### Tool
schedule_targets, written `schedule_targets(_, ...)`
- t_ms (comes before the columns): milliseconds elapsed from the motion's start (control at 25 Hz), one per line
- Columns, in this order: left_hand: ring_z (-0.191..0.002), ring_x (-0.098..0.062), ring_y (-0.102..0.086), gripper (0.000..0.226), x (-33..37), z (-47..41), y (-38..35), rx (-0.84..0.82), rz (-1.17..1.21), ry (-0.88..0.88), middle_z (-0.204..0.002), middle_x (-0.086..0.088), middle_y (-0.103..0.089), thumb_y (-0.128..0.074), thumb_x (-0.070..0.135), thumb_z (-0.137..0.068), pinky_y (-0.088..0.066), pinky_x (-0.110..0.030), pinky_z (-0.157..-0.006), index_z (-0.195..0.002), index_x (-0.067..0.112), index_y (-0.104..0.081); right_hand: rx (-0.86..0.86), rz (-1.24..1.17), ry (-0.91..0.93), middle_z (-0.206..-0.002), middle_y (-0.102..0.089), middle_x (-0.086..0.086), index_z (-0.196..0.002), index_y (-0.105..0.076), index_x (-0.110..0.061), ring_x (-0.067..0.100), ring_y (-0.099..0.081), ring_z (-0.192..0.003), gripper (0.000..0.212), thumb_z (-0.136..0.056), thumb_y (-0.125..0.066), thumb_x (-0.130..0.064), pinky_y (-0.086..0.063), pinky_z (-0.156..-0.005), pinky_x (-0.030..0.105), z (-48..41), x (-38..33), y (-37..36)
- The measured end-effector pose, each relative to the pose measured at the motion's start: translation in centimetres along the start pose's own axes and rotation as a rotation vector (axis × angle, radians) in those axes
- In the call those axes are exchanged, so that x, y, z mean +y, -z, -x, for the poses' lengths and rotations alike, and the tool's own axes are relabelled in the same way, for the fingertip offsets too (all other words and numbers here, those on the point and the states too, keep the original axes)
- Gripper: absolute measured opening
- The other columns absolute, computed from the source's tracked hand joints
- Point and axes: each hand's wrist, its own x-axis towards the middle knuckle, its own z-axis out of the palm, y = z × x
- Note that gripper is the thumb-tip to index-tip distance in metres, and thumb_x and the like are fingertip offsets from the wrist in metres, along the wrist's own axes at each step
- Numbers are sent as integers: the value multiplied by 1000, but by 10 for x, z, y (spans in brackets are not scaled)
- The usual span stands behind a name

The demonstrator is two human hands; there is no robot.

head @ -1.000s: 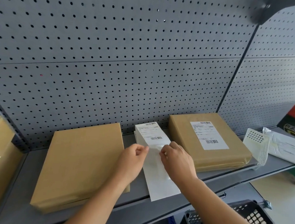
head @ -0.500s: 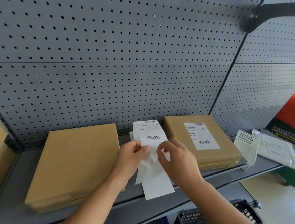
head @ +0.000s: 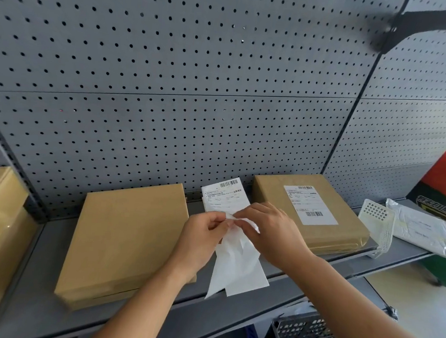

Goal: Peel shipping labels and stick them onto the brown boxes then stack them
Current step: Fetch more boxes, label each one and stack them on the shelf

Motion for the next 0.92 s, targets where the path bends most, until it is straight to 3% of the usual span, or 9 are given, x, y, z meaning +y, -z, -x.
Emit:
schedule_targets(200, -86, -18, -73, 16, -3, 4, 4, 27, -86, -47, -91, 5, -80, -65, 23, -99, -58, -38, -78, -97, 19, -81, -20, 48, 34, -90, -73, -12, -101, -74, -28, 16, -66, -81, 18, -98, -57, -32, -38, -61, 24, 1, -8, 3)
schedule_targets(320, -78, -13, -70, 16, -4, 6, 6, 16, -110, -60, -86, 6, -79, -65, 24, -100, -56, -34, -71, -97, 20, -80, -28, 43, 25, -91, -74, -11, -102, -73, -28, 17, -67, -82, 19, -98, -55, -31, -37, -62, 24, 1, -11, 4)
schedule_targets(440, -63, 1, -61, 18, 0, 9, 6, 13, -103, -72, -76, 8, -75, -64, 23, -100, -46, -15, -60, -95, 16, -79, -49, 32, 2, -94, -73, -11, -105, -71, -29, 17, -66, -85, 21, -99, -51, -32, -38, -64, 25, 1, -13, 5)
schedule_targets(520, -63, 3, -63, 16, 2, 10, 6, 22, -96, -72, -76, 8, -75, -65, 22, -100, -44, -9, -59, -95, 14, -78, -73, 18, -14, -96, -72, -11, -106, -69, -30, 17, -65, -86, 22, -100, -48, -33, -41, -64, 27, 1, -13, 5)
schedule_targets(680, -59, -1, -56, 14, 1, 12, 5, 14, -117, -61, -69, 8, -71, -65, 24, -99, -42, -13, -58, -93, 17, -76, -78, -13, -73, -93, -70, -8, -102, -63, -29, 20, -65, -80, 20, -100, -44, -34, -51, -63, 33, 1, -12, 5)
schedule_targets(920, -60, -7, -59, 13, 2, 11, 5, 12, -74, -31, -69, 5, -74, -68, 31, -97, -45, -25, -62, -104, 20, -67, -8, -122, -9, -103, -69, -17, -104, -62, -31, 10, -68, -81, 15, -96, -55, -42, -55, -63, 32, 1, -17, 6)
